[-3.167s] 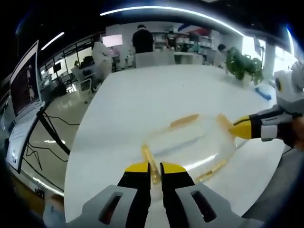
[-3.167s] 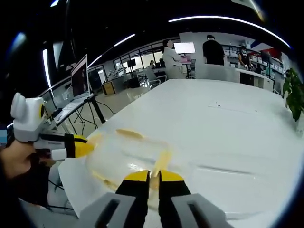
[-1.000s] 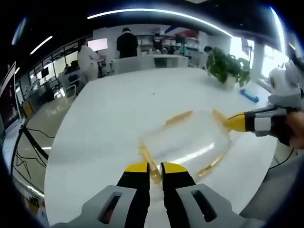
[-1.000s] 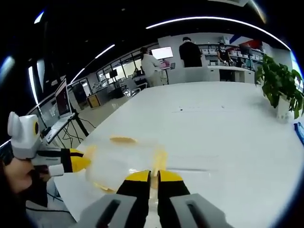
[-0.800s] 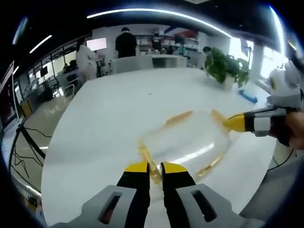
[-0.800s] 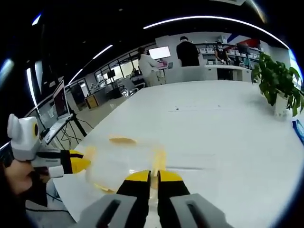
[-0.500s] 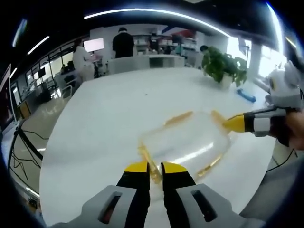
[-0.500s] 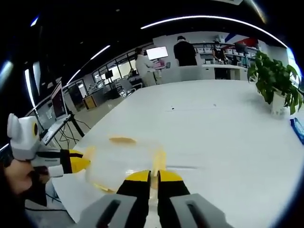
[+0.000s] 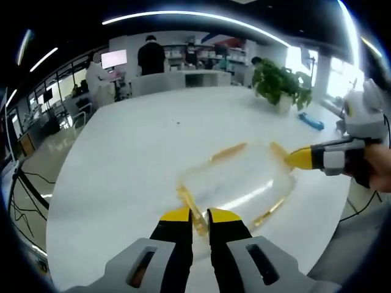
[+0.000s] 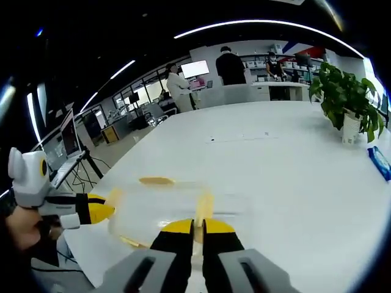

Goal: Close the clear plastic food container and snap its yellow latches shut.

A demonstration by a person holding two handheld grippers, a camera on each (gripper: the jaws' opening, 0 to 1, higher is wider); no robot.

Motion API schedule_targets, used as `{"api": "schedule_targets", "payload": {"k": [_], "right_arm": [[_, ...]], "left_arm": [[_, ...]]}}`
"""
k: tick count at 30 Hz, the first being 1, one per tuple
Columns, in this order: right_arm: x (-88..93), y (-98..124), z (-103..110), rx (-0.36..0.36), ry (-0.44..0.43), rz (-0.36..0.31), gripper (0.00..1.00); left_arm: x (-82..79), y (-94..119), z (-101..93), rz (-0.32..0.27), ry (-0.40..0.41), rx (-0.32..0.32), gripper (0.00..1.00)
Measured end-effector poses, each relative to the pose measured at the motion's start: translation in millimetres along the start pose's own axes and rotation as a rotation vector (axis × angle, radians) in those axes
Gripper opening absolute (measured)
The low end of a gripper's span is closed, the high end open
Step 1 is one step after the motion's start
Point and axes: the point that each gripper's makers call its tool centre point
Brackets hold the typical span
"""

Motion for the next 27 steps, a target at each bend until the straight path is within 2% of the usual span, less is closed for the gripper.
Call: {"api": "schedule_targets", "payload": {"k": [10,27], "right_arm": [[-4.0,3,-9,0.016,0.01,-0.01,0.0],[2.0,10,-31,0.055,-0.007,0.006,0.01]], "left_arm": [[0.2,-6,-7.5,0.003,0.004,0.018,0.06],[-5.6,-17,-28.7,0.005,-0.004,0.062,0.06]]}}
Point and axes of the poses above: the point that each gripper's makers call its tool centre point, and the gripper's own axes: y roughly backward along the fingers, z roughly to its left, x roughly out of its underside, and after that the axes turned 9 degrees about y, right-handed
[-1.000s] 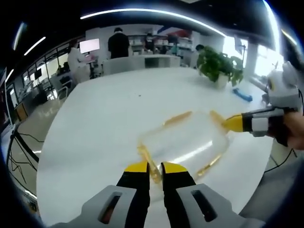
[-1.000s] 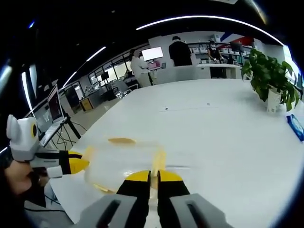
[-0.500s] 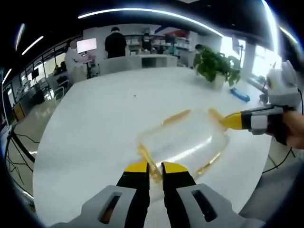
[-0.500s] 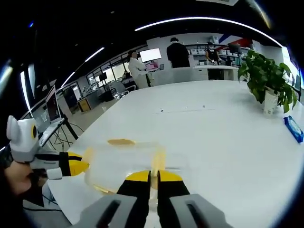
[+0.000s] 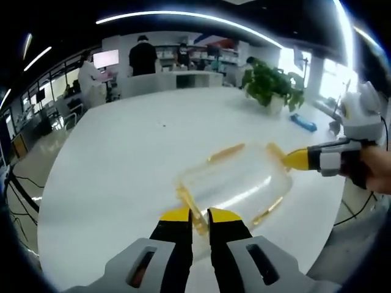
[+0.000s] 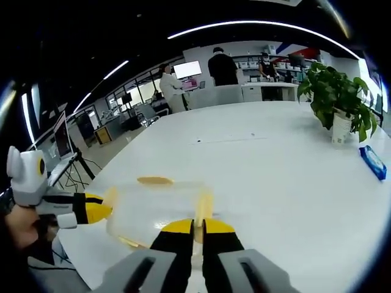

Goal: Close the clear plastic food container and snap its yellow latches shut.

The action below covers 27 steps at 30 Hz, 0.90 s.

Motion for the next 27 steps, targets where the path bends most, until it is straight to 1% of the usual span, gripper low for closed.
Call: {"api": "schedule_targets", "payload": {"k": [3,8,13,20,27], "right_arm": [[-0.5,1,-4,0.009,-0.02,-0.003,0.0],[0.7,1,-9,0.016,-0.018,0.004,0.0],[-0.1,0,-14,0.026,-0.023,0.004,0.0],[0.5,-3,-15,0.025,-0.041,0.006,0.0],[4.6,-5,-16,0.023,-0.045,0.017,0.0]], "left_arm": [[0.5,-2,-3.0,0.003,0.001,0.005,0.06],[4.1,-4,-7.9,0.016,0.001,0.014,0.06],[3.0,-6,-11.9,0.018,0.002,0.025,0.07],[0.3,-7,-11.1,0.017,0.0,0.026,0.07],[2.8,-9,-10.3,0.03,-0.001,0.023,0.07]]}}
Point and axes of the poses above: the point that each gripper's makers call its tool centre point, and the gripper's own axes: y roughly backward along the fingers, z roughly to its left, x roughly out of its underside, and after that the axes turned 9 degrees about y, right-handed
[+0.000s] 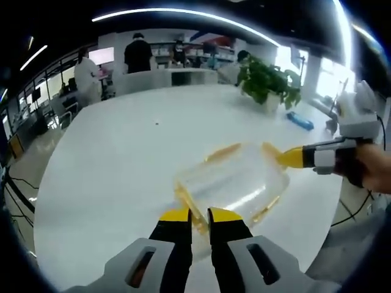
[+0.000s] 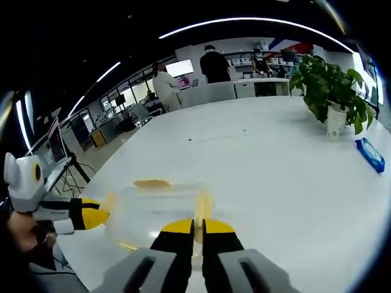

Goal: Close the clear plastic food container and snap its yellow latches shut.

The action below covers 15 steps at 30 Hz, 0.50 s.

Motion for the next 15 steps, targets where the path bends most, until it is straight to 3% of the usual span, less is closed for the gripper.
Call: {"api": "schedule_targets", "payload": {"k": [15], "right_arm": [[4.5,-5.3,1.4,-0.003,0.005,0.022,0.0]], "left_arm": [[6.2,-3.2,2.7,0.033,0.007,-0.009,0.07]]}}
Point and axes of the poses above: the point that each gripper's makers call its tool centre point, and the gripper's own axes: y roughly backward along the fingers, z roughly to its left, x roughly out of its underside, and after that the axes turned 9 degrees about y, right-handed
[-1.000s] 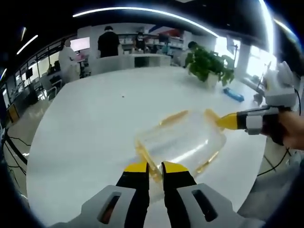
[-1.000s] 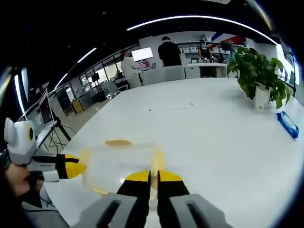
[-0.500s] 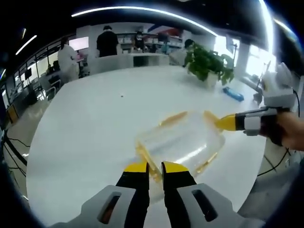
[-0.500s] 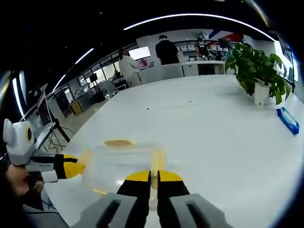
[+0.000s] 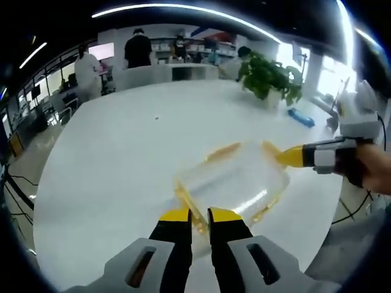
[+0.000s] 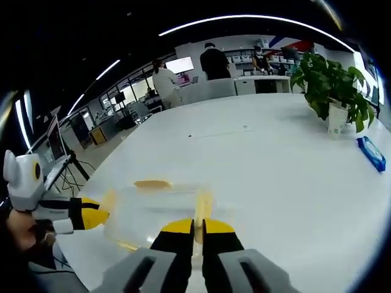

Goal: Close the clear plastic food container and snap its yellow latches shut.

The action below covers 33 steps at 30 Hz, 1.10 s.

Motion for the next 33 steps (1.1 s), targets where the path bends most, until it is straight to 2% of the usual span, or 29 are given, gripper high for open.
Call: {"api": "schedule_targets", "payload": {"k": [21,25,33], "right_arm": [[-0.5,-5.4,-1.5,0.006,0.005,0.002,0.0],[-1.0,-5.2,-4.0,-0.007,-0.036,-0.006,0.0],[-1.0,-5.5,-3.1,-0.014,-0.051,-0.016,0.0]], "left_arm": [[0.7,-5.2,1.2,0.008,0.009,0.004,0.07],[2.2,-5.8,0.3,0.018,-0.006,0.021,0.07],[4.6,-6.5,0.6,0.021,-0.002,0.023,0.07]]}}
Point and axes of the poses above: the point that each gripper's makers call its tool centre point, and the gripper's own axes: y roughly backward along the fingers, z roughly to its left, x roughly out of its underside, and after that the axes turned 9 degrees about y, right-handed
